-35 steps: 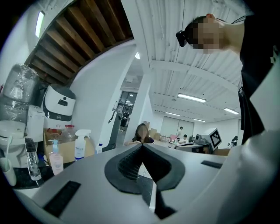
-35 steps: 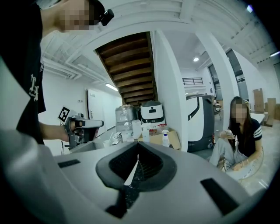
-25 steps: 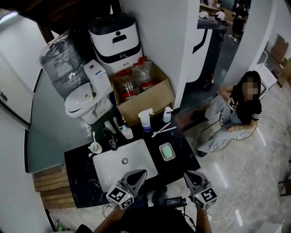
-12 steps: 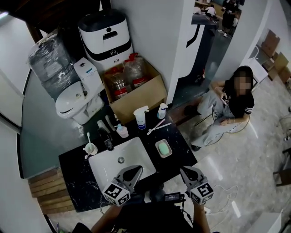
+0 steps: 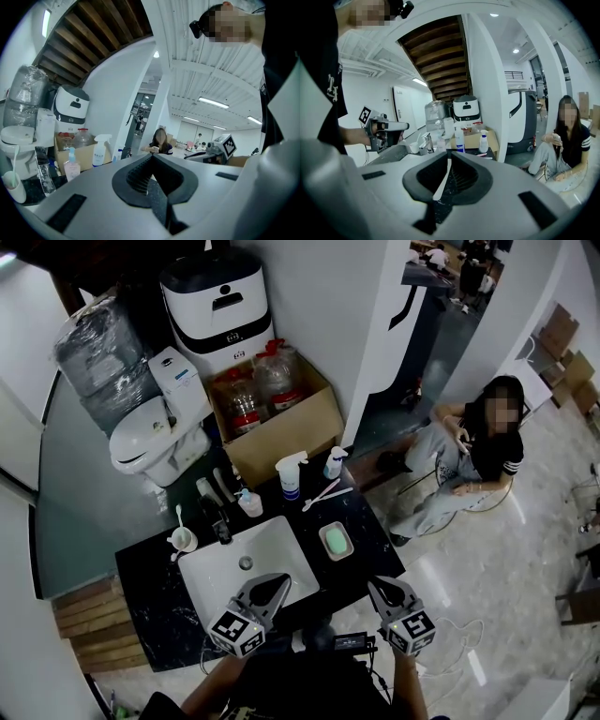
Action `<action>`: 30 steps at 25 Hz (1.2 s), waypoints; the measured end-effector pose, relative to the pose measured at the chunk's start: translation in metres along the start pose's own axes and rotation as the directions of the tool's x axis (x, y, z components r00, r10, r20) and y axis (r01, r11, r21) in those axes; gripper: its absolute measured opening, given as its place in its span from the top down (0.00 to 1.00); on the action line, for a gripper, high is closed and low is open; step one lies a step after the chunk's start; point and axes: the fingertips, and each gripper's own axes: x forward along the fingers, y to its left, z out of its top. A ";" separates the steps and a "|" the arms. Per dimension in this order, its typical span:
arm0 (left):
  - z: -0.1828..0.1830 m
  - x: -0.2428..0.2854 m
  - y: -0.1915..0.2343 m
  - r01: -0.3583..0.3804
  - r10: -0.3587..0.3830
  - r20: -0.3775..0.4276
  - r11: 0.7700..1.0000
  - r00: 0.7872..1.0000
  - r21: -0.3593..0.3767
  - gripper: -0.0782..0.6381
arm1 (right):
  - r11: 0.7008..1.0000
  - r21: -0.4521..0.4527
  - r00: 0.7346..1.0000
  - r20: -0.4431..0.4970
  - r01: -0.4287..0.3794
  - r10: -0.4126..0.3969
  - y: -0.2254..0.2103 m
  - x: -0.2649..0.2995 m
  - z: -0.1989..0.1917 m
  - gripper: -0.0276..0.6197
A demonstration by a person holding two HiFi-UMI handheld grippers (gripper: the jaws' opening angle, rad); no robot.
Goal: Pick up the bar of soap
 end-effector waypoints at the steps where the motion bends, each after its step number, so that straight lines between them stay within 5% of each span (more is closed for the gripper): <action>1: -0.002 0.000 0.000 -0.002 0.002 -0.001 1.000 1.000 -0.004 0.88 | 1.000 0.000 1.000 -0.012 0.001 -0.001 -0.001 0.002 -0.002 0.94; 9: -0.010 0.003 0.012 0.012 -0.012 -0.051 1.000 0.999 0.007 0.88 | 0.997 -0.013 0.981 -0.177 -0.076 0.073 -0.008 0.065 -0.049 0.94; 14: -0.014 0.008 0.021 0.008 -0.009 -0.031 1.000 0.999 -0.026 0.88 | 0.998 -0.025 0.955 -0.293 -0.053 0.043 -0.034 0.122 -0.079 0.82; 19: -0.025 0.001 0.029 0.017 -0.020 -0.045 0.998 0.999 -0.067 0.88 | 0.999 0.029 0.901 -0.432 -0.022 0.032 -0.053 0.174 -0.123 0.66; 30: -0.038 -0.029 0.067 -0.031 0.022 -0.059 0.989 0.998 -0.144 0.88 | 0.992 -0.019 0.796 -0.595 0.124 -0.111 -0.089 0.225 -0.167 0.61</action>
